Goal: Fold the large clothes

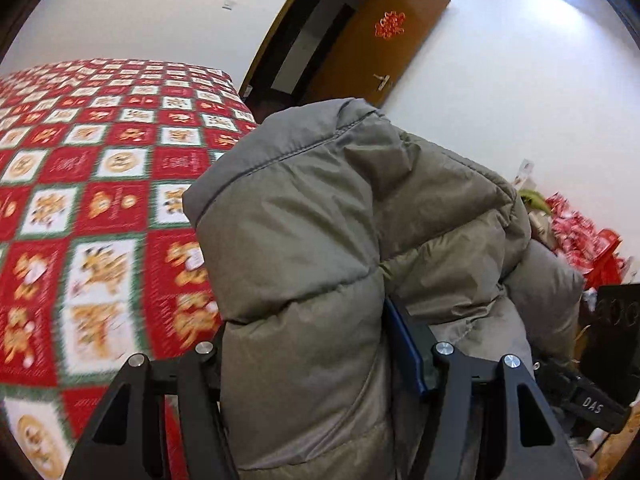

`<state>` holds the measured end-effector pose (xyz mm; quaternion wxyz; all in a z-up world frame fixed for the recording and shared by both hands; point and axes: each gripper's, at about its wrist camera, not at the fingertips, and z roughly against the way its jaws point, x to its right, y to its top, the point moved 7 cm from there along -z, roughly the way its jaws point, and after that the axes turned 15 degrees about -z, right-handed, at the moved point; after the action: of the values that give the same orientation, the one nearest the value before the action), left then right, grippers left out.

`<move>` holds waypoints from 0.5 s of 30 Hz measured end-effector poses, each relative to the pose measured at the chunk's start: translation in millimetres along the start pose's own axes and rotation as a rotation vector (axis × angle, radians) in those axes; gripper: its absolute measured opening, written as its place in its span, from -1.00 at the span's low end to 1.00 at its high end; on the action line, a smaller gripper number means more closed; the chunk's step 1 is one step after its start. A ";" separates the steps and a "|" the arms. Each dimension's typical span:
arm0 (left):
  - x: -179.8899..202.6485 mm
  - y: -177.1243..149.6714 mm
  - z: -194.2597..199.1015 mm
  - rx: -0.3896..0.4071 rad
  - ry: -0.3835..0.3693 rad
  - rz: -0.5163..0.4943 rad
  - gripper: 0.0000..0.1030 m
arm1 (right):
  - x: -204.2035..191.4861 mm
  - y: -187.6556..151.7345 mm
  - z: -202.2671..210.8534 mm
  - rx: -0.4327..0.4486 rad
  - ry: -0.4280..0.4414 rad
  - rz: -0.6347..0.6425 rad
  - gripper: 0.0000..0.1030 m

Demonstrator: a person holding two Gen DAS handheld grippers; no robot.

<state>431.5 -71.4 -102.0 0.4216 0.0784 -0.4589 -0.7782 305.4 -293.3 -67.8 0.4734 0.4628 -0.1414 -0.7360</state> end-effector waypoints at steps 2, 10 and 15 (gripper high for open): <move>-1.4 -0.4 -14.9 -0.018 0.020 -0.001 0.20 | 11.1 7.1 -9.0 -0.008 -0.023 0.011 -0.38; -9.2 -0.7 -74.3 -0.116 0.101 0.010 0.18 | 70.8 25.4 -56.5 -0.061 -0.093 -0.076 -0.39; -5.6 -6.4 -88.8 -0.159 0.157 -0.017 0.22 | 97.1 22.6 -68.4 -0.077 -0.069 -0.152 -0.35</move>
<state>476.5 -123.5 -158.8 0.4546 0.1095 -0.3607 -0.8070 362.0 -369.5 -142.8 0.4284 0.4280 -0.0938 -0.7902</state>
